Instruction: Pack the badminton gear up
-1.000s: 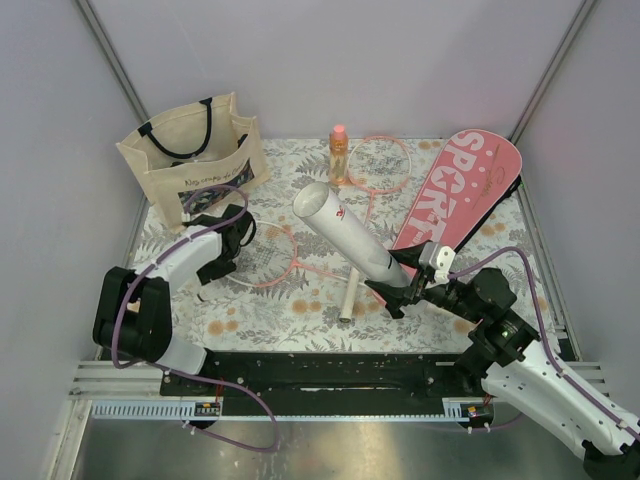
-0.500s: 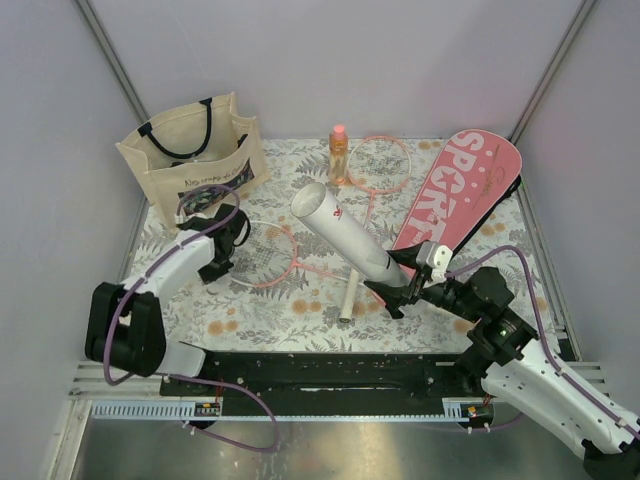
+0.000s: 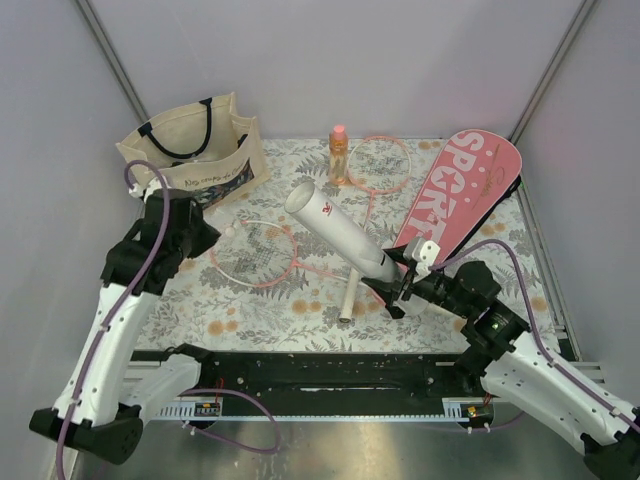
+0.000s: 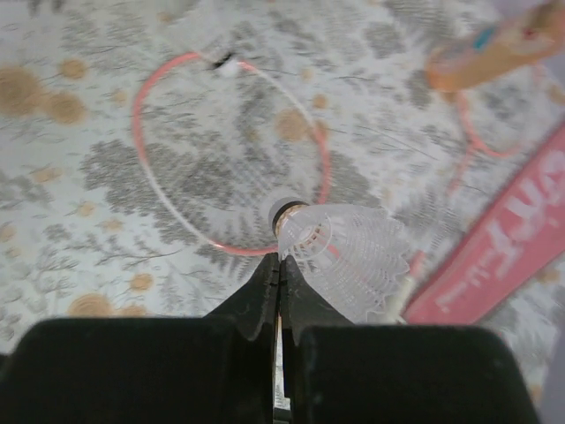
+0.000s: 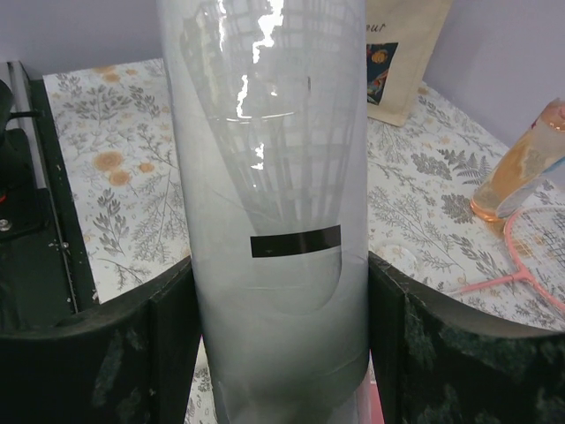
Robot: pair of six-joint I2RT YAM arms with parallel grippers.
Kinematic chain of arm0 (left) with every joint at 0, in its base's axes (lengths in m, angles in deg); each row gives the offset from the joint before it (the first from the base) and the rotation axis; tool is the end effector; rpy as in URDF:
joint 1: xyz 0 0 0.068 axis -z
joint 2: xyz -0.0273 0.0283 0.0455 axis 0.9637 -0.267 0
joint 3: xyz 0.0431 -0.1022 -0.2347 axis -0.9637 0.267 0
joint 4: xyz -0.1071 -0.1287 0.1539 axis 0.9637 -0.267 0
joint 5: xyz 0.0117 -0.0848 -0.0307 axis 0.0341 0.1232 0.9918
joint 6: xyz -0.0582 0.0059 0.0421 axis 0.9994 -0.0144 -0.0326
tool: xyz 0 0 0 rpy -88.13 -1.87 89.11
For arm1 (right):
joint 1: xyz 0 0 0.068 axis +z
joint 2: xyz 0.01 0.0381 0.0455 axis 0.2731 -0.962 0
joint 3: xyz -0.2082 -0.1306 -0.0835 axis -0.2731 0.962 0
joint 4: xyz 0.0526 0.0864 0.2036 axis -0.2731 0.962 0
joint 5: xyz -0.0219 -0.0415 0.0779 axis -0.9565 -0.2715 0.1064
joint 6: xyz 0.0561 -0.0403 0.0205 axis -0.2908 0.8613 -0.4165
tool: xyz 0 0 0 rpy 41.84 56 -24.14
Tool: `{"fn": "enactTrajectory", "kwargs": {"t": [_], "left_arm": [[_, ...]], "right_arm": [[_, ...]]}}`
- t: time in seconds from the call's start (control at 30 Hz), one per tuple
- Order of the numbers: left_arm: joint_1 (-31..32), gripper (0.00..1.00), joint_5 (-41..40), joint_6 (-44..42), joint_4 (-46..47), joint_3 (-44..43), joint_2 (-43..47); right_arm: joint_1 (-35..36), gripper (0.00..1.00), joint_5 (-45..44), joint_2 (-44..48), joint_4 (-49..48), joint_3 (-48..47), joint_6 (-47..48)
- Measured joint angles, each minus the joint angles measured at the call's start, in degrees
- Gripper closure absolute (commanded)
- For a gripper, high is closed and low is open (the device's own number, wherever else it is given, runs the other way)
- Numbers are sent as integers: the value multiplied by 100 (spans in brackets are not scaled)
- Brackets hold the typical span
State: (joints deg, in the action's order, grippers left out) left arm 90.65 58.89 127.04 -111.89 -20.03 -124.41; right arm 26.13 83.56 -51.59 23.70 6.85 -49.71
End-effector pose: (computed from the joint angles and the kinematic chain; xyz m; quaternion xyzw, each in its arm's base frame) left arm 0.1560 -0.0276 0.3370 -0.2886 0.8647 -0.0894 0.4013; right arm 0.0996 0.1148 0.2938 -0.4007 0.5700 0.3055 0.6490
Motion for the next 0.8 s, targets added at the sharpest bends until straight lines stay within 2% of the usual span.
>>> {"fn": "enactTrajectory", "kwargs": {"t": [0.2,0.4,0.6,0.8], "left_arm": [[-9,100,1799,-391,949,-304,579],[-9,100,3598,-278,2181,-754,636],[-9,100,4780,133,2914,-938,562],[-9,100,5410,553,3233,-855,522]], "right_arm": [[0,54,-160,-297,210,-15,562],[0,53,-278,-291,317,31,1176],[0,53,-232,-168,85,313,1488],[0,54,-153,-155,-170,363,1488]]}}
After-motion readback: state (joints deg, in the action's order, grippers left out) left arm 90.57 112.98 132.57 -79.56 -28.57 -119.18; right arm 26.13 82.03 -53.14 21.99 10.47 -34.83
